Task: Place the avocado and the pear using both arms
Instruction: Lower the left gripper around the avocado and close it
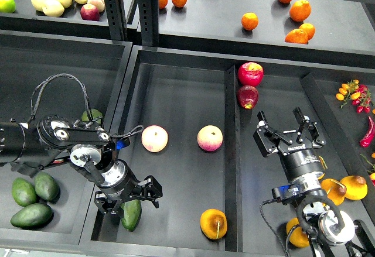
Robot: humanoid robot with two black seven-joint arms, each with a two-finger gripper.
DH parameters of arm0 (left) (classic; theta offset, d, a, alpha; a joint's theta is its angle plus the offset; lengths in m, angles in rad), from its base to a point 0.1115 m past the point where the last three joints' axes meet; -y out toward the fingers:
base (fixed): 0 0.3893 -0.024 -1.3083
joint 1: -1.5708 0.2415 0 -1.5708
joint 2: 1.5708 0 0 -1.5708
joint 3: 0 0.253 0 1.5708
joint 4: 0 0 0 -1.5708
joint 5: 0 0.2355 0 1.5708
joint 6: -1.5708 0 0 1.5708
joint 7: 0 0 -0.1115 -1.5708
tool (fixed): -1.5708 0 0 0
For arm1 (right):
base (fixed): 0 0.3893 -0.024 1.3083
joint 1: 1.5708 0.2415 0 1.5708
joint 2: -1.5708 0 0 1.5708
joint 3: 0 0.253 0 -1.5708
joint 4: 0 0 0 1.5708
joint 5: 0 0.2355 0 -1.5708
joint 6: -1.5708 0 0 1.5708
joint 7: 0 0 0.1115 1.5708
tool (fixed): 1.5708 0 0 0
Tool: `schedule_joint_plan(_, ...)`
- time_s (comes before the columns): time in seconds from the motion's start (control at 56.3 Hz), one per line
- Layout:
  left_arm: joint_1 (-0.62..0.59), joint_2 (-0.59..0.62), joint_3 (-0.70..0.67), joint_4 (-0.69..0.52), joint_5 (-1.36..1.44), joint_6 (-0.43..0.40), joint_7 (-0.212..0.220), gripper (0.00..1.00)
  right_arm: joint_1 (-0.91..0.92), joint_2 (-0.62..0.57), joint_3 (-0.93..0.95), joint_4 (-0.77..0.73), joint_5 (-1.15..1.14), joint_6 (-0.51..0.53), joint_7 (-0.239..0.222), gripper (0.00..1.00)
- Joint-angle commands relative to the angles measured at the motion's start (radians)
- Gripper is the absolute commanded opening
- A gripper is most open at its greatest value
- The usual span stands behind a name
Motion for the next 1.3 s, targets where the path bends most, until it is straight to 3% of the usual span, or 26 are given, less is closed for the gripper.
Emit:
schedule_joint_plan(0.0, 0.015, -0.007, -0.001, 0.018, 0.002, 0.0, 0.0, 0.99, 0.0, 0.0, -0.007, 0.0, 0.0, 0.0, 0.0, 1.0)
schedule_joint_plan(0.444, 0.029, -0.062, 0.0, 0.096, 0.004, 0.0, 0.0, 0.99, -0.001, 0.0, -0.011, -0.001, 0.0, -0.002, 0.0, 1.0)
schedule_joint_plan(1.279, 0.057, -0.068, 0.017, 0.133, 0.008, 0.0, 0.0, 0.99, -0.001, 0.0, -0.011, -0.001, 0.0, 0.0, 0.0, 1.0)
